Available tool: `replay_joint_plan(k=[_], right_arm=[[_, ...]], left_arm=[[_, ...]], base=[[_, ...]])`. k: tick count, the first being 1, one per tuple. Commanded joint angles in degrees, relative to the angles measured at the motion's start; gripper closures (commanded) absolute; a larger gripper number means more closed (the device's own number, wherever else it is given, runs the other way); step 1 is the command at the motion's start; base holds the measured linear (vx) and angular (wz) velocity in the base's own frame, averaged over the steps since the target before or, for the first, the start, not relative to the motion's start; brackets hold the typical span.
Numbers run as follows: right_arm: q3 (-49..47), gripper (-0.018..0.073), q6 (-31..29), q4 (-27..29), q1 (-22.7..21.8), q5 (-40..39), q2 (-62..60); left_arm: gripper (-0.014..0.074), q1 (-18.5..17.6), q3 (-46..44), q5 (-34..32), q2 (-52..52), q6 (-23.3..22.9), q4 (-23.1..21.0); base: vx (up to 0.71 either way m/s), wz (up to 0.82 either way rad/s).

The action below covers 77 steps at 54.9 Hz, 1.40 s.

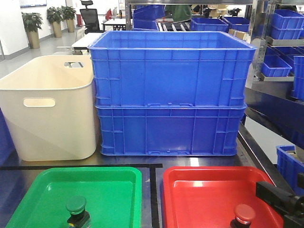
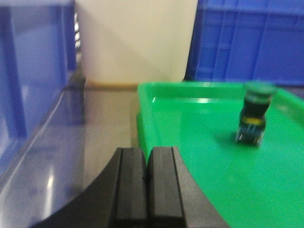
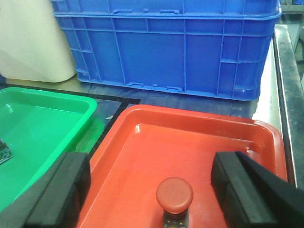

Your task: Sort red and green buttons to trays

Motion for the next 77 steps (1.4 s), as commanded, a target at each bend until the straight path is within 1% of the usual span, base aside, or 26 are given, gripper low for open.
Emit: replay_joint_plan(k=[1, 6, 15, 18, 52, 59, 61, 66, 75, 77], right_arm=[[-1.81, -0.0023, -0.56, 0.30, -0.28, -4.11, -0.27], [-1.81, -0.0023, -0.56, 0.30, -0.28, -4.01, -0.27], [-1.81, -0.0023, -0.56, 0.30, -0.28, -4.01, -0.27], [-1.81, -0.0023, -0.56, 0.30, -0.28, -4.01, -0.27], [-1.81, -0.0023, -0.56, 0.30, -0.28, -4.01, -0.27], [-0.23, -0.0022, -0.56, 0.30, -0.28, -4.43, -1.91], [0.84, -0.0020, -0.56, 0.19, -0.28, -5.09, -3.06], [5.14, -0.0003, -0.56, -0.07, -0.28, -9.67, -7.77], [15.27, 0.0089, -0.56, 0.00, -0.28, -17.60, -19.08], [17.70, 0.0122, -0.56, -0.05, -0.28, -20.16, -21.47]], left_arm=[[0.0603, 1.61, -1.14, -1.22, -1.42, 1.40, -0.63], [0.0603, 2.69, -0.95, -0.55, -1.42, 1.89, -2.45], [0.0603, 2.76, -0.95, -0.69, -1.42, 1.84, -8.33], [0.0603, 2.76, -0.95, -0.69, -1.37, 1.84, -9.05], [0.0604, 2.76, -1.00, -0.69, -1.37, 1.84, -9.13], [0.0603, 2.76, -1.00, -0.69, -1.37, 1.84, -9.13], [0.0603, 2.76, -1.00, -0.69, -1.37, 1.84, -9.13], [0.0604, 2.76, -1.00, -0.69, -1.37, 1.84, -9.13], [0.0603, 2.76, -1.00, -0.64, -1.37, 1.84, -9.13], [0.0603, 2.76, -1.00, -0.64, -1.37, 1.84, -9.13]], base=[[0.00, 0.00], [0.00, 0.00], [0.00, 0.00], [0.00, 0.00], [0.00, 0.00], [0.00, 0.00], [0.00, 0.00], [0.00, 0.00], [0.00, 0.00], [0.00, 0.00]])
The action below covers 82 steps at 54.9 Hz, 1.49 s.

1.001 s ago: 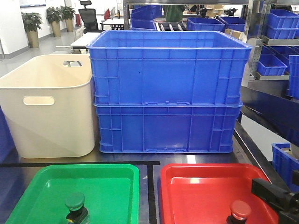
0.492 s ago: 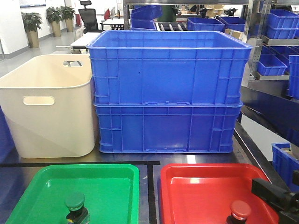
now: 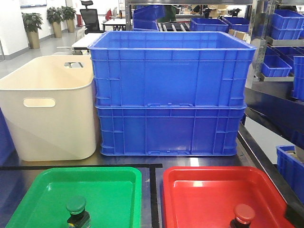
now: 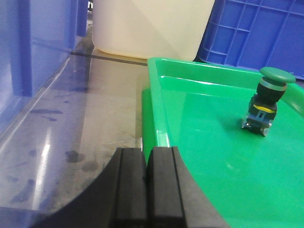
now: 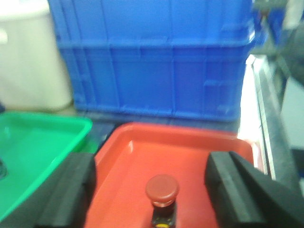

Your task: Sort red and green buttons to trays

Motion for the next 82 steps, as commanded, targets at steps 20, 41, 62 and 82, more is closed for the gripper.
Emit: replay_joint_plan(k=[20, 41, 62, 82], right_arm=[[22.56, 0.0504, 11.33, -16.42, -12.67, -18.45, -21.69], [29.65, 0.0571, 13.01, -20.28, -15.11, -11.62, -28.29], [29.59, 0.0571, 13.01, -19.89, -15.11, -11.35, -28.22], [29.59, 0.0571, 13.01, -19.89, -15.11, -11.37, -28.22]], left_arm=[[0.0602, 0.05, -1.14, -4.28, -0.87, 0.01, -0.58], [0.0602, 0.05, -1.14, -4.21, -0.76, 0.01, -0.58], [0.0602, 0.05, -1.14, -4.21, -0.76, 0.01, -0.58], [0.0602, 0.05, -1.14, -4.21, -0.76, 0.01, -0.58]], base=[[0.00, 0.00], [0.00, 0.00], [0.00, 0.00], [0.00, 0.00]])
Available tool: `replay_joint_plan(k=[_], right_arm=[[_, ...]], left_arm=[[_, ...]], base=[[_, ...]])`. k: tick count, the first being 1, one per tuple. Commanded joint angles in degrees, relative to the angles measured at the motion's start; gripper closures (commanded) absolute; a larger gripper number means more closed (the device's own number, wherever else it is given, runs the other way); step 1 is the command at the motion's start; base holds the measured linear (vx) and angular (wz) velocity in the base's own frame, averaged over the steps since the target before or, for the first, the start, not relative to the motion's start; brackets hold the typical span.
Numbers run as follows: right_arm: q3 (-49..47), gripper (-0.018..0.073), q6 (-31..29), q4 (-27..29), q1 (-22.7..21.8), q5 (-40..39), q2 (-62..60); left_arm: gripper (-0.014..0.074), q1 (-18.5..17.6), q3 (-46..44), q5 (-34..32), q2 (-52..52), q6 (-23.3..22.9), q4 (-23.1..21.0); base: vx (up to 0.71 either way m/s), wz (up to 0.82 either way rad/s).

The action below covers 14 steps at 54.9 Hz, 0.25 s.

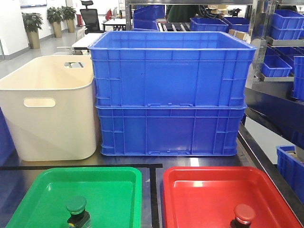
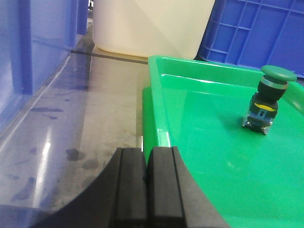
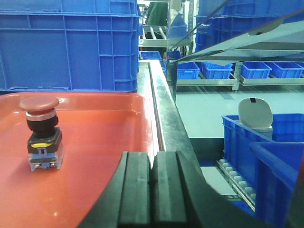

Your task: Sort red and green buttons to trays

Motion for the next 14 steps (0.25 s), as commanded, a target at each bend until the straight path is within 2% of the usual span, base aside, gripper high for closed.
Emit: replay_joint_plan(k=[1, 14], right_arm=[[0.74, 0.0571, 0.05, -0.32, 0.15, -4.58, -0.69], [0.74, 0.0571, 0.05, -0.32, 0.15, -4.58, -0.69]], left_arm=[[0.0602, 0.05, -1.14, -4.58, -0.76, 0.01, -0.58], [0.0602, 0.05, -1.14, -4.58, -0.76, 0.01, -0.58]], base=[[0.00, 0.00], [0.00, 0.00]])
